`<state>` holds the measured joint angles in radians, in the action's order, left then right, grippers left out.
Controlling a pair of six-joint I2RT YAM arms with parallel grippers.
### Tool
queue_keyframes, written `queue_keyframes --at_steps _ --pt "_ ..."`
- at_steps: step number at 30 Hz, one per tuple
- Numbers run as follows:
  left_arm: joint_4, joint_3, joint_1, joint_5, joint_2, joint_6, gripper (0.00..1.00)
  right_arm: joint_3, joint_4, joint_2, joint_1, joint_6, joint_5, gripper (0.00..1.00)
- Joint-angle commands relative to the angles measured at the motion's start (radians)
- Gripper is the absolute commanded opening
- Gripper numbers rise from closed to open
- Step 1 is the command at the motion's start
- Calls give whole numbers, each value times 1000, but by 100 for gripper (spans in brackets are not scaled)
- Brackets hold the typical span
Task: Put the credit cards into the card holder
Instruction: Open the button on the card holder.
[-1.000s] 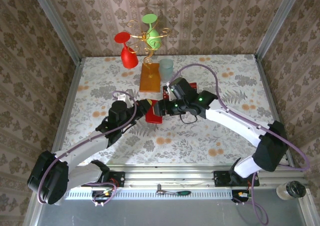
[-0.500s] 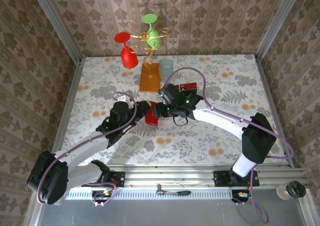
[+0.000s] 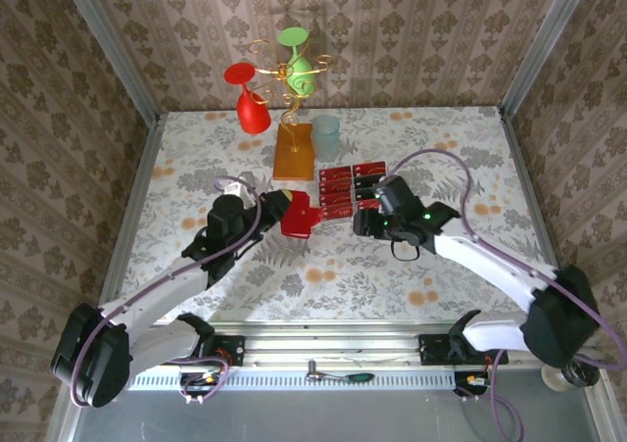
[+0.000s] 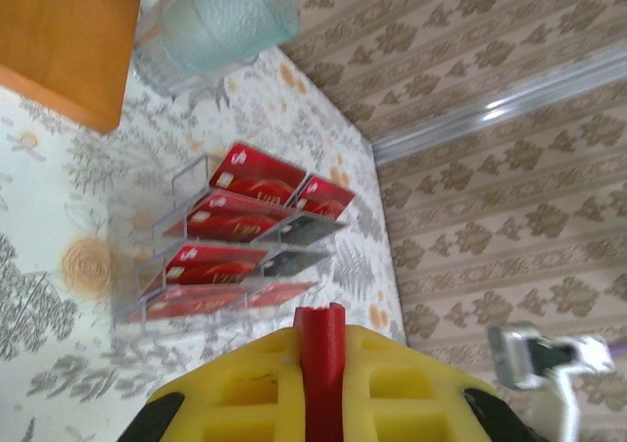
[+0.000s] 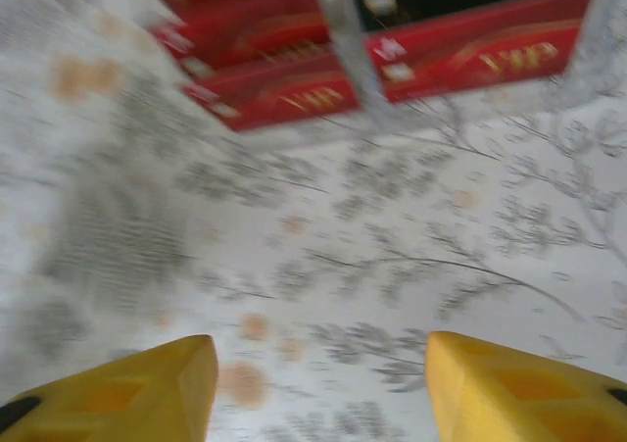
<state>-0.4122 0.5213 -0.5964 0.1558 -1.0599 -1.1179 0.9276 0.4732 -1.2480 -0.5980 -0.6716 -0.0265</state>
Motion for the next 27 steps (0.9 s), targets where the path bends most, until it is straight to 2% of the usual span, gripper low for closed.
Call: queue_keyframes --at_steps 1,4,7,11,15,19,24,27 --pt "-156 27 43 66 -27 -66 0 -26 -157 50 23 -75 -242 68" --pt "-202 49 58 92 -53 -95 0 -10 -309 33 23 -162 -354 74" --pt "-223 66 58 102 -68 -112 0 30 -416 -14 23 -231 -397 79" --pt "-262 68 58 103 -80 -144 0 109 -473 -112 19 -270 -453 81" --pt "-282 68 56 102 -84 -159 0 137 -514 -197 13 -283 -446 82" --pt "-316 62 56 96 -91 -185 0 120 -598 -245 15 -319 -449 74" --pt "-363 56 56 91 -100 -212 0 80 -658 -254 21 -339 -447 53" --pt "-367 59 56 91 -100 -213 0 47 -681 -244 27 -349 -445 46"
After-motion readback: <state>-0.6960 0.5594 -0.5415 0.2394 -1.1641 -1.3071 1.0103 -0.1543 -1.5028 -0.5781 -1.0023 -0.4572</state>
